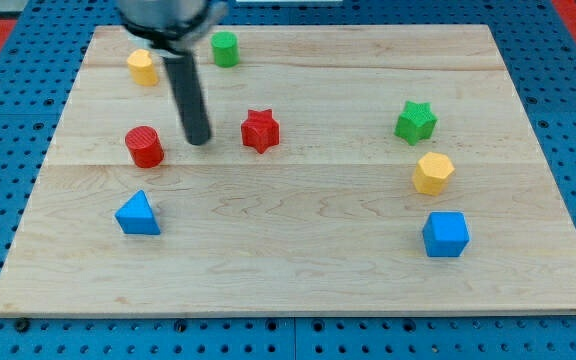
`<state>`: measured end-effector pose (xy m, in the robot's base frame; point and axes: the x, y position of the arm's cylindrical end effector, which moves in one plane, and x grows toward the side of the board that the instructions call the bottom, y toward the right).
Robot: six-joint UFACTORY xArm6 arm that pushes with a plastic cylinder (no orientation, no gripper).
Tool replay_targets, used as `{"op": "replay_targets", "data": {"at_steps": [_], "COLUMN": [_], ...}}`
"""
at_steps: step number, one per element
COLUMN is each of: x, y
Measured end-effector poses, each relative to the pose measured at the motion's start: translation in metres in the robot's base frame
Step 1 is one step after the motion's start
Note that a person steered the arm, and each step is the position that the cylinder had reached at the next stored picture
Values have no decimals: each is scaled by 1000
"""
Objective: Place the red star above to the green star
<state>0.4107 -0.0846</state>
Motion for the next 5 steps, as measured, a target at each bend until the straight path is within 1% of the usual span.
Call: {"op": "replay_targets", "data": {"at_steps": [1,2,3,4,5], "x": [-15,-42,-27,10,-25], "y": [57,101,94,119,136]}}
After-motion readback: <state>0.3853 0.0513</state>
